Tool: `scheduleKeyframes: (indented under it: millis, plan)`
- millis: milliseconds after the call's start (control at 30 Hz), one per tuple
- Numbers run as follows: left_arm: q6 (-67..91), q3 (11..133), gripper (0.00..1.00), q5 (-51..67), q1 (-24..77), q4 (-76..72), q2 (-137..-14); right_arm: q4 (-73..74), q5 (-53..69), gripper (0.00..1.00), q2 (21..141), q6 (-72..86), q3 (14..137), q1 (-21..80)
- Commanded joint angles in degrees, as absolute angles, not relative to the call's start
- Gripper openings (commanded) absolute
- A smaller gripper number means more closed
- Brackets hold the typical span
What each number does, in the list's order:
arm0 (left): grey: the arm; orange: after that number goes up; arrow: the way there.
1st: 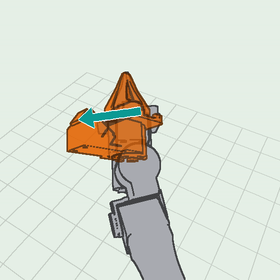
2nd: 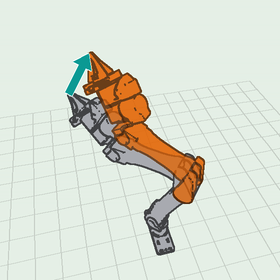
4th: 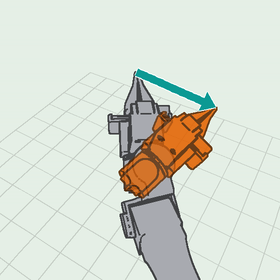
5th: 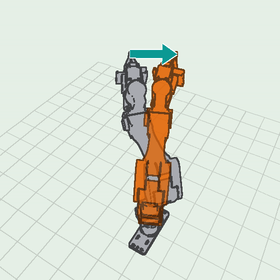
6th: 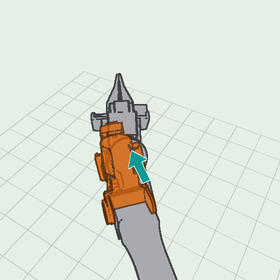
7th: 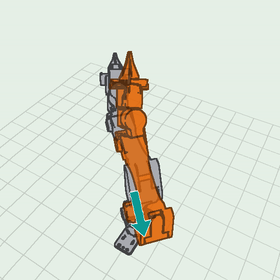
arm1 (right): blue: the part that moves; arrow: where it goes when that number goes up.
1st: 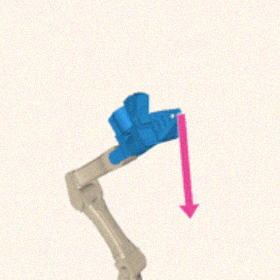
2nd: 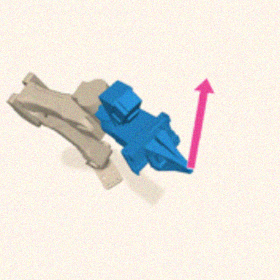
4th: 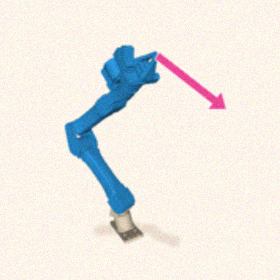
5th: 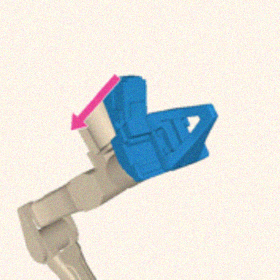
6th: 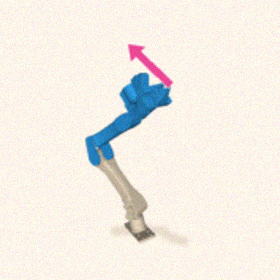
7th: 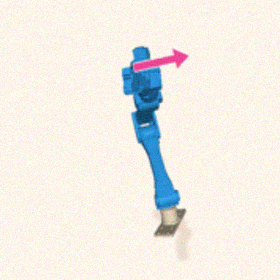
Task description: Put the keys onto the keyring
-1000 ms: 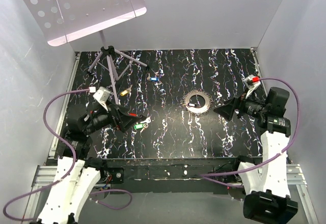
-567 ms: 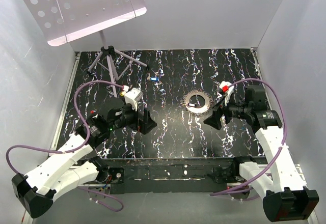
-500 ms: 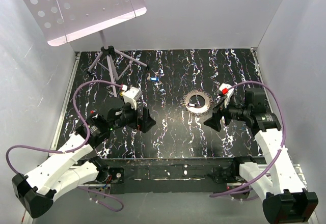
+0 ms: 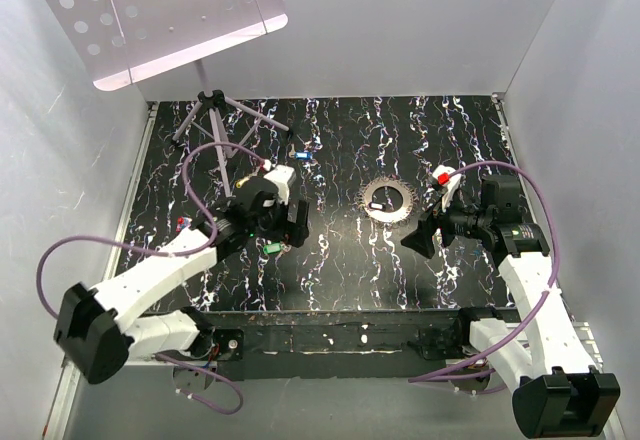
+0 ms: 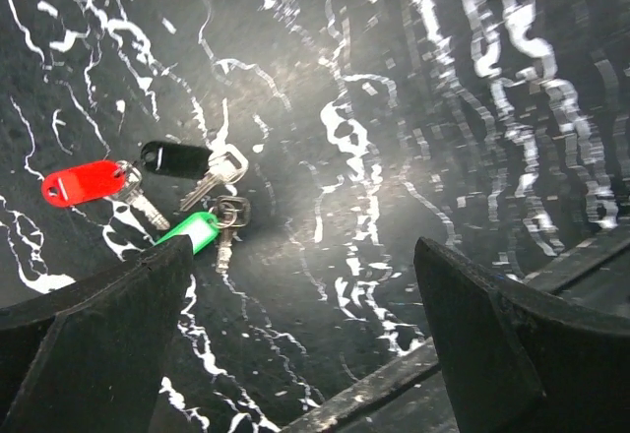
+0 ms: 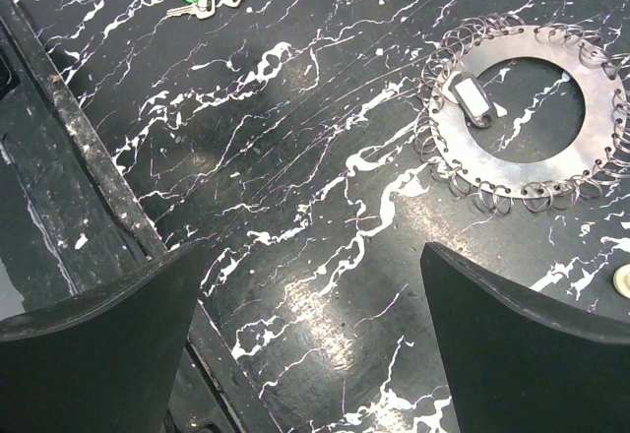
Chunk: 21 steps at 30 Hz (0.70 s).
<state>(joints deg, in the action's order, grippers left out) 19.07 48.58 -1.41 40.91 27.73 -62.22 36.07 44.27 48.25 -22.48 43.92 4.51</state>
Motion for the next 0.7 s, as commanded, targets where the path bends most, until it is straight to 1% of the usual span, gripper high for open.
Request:
scheduleKeyframes:
  millis: [0,133,267,433,500,533,667]
  plan:
    - [18.2,51.6,0.93,-5.4,41.0,29.9,-68.5,35.9,46.6,0.96,48.3,-23.7,44.6,4.2]
    - [17.5,53.6,0.83,-6.7,40.7,27.7,-75.7,36.1,46.6,0.96,48.3,-24.0,44.6,4.2]
    - [15.1,55.9,0.74,-5.0,40.0,26.5,-81.5,36.6,47.3,0.96,48.3,-24.6,44.6,4.1]
    - [10.3,59.0,0.7,0.0,38.6,28.3,-82.8,37.0,48.8,0.94,48.4,-25.7,44.4,4.1]
    - [7.9,61.3,0.68,4.5,37.4,31.1,-82.9,38.1,50.7,0.92,48.6,-27.5,44.2,4.1]
    - [6.3,62.1,0.68,5.7,36.7,32.4,-82.9,38.8,52.1,0.9,48.7,-29.4,44.0,4.1]
    - [0.7,65.0,0.65,10.0,34.3,38.7,-82.7,42.5,58.6,0.88,49.0,-38.5,42.4,4.1]
